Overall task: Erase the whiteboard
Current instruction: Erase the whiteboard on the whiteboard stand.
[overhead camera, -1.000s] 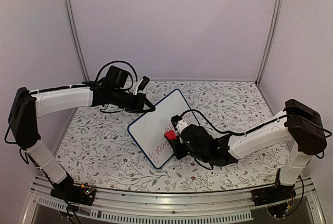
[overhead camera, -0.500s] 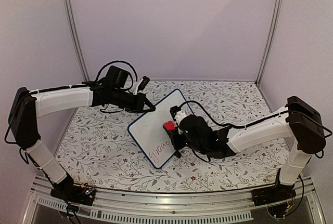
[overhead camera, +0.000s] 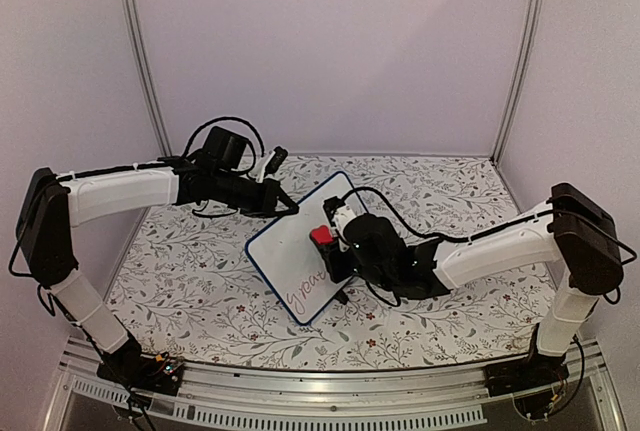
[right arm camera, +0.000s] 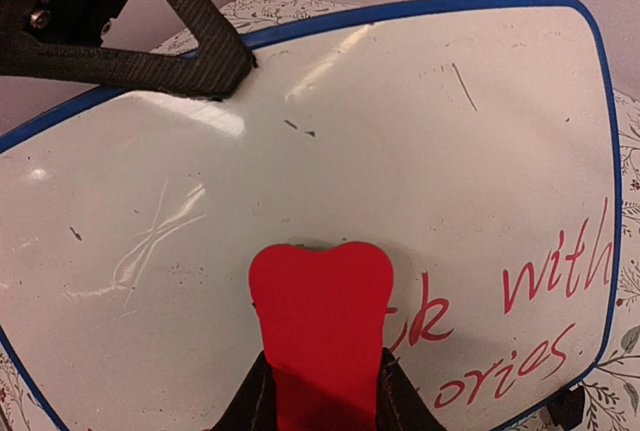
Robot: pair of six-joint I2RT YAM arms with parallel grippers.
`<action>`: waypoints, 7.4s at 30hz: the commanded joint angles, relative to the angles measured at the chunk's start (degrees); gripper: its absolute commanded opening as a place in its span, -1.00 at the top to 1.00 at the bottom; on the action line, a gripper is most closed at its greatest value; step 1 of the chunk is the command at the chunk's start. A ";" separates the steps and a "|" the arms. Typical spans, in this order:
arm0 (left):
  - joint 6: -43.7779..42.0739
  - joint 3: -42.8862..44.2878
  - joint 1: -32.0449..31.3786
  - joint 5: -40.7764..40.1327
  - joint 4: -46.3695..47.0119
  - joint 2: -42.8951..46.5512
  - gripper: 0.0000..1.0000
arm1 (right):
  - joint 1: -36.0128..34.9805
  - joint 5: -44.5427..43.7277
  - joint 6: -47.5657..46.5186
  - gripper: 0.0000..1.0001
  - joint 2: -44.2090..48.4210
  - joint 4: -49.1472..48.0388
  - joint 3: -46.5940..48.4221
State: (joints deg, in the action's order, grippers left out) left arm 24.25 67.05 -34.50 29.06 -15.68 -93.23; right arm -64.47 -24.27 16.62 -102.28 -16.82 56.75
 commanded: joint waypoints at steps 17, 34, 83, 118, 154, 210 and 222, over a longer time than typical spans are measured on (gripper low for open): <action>-0.50 -0.12 -1.31 2.31 1.27 0.01 1.00 | -1.05 3.79 4.17 0.60 1.57 0.47 -8.48; -0.47 -0.14 -1.30 2.39 1.27 0.07 1.00 | -2.42 1.22 5.77 0.60 3.14 2.19 -10.94; -0.87 -0.02 -1.47 3.23 1.26 0.53 1.00 | 3.65 3.16 2.07 0.57 -0.74 -0.53 -3.87; -0.92 -0.07 -1.49 2.78 1.27 0.05 1.00 | 3.25 4.58 6.99 0.59 1.35 -1.64 -12.32; -1.03 0.21 -1.63 3.00 1.09 0.09 1.00 | 3.03 3.21 2.36 0.57 0.80 -1.11 -5.46; -1.11 0.19 -1.84 2.97 1.00 0.21 1.00 | 3.82 2.54 5.34 0.57 1.36 -2.42 -10.31; -1.14 0.10 -1.90 2.66 1.00 0.61 1.00 | 5.93 2.76 2.16 0.56 -0.17 -2.43 -5.80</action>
State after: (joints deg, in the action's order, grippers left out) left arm 24.14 67.05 -34.50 28.49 -15.51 -93.25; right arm -60.40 -21.93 20.60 -100.60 -19.64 48.12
